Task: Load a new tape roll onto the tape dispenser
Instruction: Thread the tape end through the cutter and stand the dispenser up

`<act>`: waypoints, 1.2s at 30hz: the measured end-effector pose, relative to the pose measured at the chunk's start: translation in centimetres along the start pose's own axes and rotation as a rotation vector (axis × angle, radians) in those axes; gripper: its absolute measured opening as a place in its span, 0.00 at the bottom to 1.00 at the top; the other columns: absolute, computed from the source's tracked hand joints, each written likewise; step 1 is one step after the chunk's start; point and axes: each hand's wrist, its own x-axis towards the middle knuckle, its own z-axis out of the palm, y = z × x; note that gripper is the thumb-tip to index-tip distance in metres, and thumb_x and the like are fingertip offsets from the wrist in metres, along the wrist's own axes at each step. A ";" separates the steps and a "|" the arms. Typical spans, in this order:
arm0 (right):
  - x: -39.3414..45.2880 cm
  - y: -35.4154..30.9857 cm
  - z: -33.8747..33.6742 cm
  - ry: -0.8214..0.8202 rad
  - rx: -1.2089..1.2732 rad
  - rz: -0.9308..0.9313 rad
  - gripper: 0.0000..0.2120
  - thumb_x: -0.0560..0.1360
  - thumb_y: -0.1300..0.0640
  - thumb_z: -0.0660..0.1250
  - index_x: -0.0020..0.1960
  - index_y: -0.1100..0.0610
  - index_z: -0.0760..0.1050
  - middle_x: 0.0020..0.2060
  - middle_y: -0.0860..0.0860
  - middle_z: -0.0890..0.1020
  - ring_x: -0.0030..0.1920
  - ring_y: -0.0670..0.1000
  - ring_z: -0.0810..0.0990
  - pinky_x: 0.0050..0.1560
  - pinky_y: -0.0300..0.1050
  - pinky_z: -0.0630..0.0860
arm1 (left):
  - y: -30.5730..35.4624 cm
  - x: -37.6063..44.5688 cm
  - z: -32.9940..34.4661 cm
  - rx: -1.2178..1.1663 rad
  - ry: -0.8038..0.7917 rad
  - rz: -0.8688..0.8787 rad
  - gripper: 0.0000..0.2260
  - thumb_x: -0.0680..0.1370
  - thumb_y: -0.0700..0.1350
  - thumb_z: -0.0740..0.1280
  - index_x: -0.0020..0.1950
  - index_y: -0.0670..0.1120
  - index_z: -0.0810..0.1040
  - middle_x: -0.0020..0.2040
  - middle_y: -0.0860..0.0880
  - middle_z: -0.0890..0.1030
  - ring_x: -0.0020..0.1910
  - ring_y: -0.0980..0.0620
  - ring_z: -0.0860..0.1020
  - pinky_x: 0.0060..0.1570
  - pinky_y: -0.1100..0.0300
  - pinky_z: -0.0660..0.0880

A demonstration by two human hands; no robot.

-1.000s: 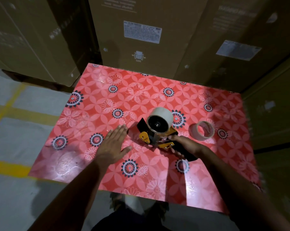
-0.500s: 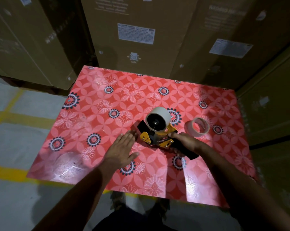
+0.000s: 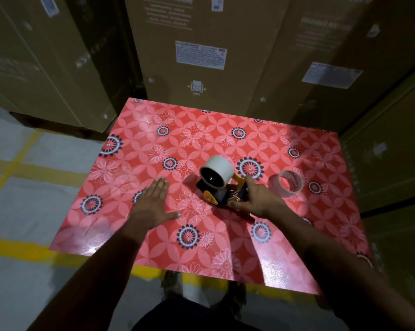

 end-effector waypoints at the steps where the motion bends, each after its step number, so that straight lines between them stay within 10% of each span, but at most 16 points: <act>1: -0.2 -0.3 -0.1 -0.027 -0.092 -0.039 0.36 0.71 0.31 0.68 0.64 0.53 0.59 0.46 0.51 0.83 0.40 0.53 0.81 0.38 0.49 0.80 | 0.1 0.0 0.0 0.011 -0.010 -0.002 0.54 0.71 0.79 0.48 0.80 0.42 0.33 0.80 0.42 0.34 0.80 0.44 0.35 0.77 0.48 0.40; 12: 3.8 -0.5 -7.4 0.108 -0.531 0.154 0.34 0.71 0.32 0.69 0.62 0.54 0.61 0.41 0.51 0.77 0.39 0.55 0.76 0.32 0.44 0.67 | -0.1 0.1 -1.1 0.031 -0.086 -0.011 0.58 0.68 0.80 0.53 0.80 0.42 0.33 0.81 0.43 0.34 0.81 0.45 0.36 0.80 0.45 0.47; 21: 2.0 -0.1 -3.2 0.253 0.400 0.308 0.29 0.65 0.35 0.75 0.54 0.55 0.73 0.38 0.51 0.82 0.34 0.55 0.83 0.30 0.49 0.79 | -0.1 0.2 -0.8 -0.023 -0.049 -0.001 0.59 0.67 0.81 0.53 0.81 0.43 0.34 0.82 0.43 0.36 0.81 0.45 0.37 0.79 0.46 0.45; 26: 0.2 -1.9 0.8 -0.008 1.306 0.426 0.20 0.75 0.40 0.69 0.41 0.58 0.78 0.23 0.54 0.73 0.20 0.54 0.70 0.23 0.43 0.71 | 0.0 0.2 -0.8 -0.032 -0.041 -0.017 0.59 0.68 0.79 0.57 0.80 0.43 0.34 0.81 0.44 0.36 0.81 0.45 0.38 0.79 0.47 0.45; 36: 2.8 -1.5 3.6 -0.078 1.533 0.487 0.25 0.77 0.35 0.63 0.47 0.59 0.73 0.28 0.54 0.71 0.24 0.51 0.68 0.26 0.40 0.67 | 0.4 0.2 -1.1 -0.038 -0.046 -0.040 0.58 0.69 0.77 0.62 0.81 0.44 0.36 0.82 0.45 0.37 0.81 0.45 0.38 0.80 0.46 0.46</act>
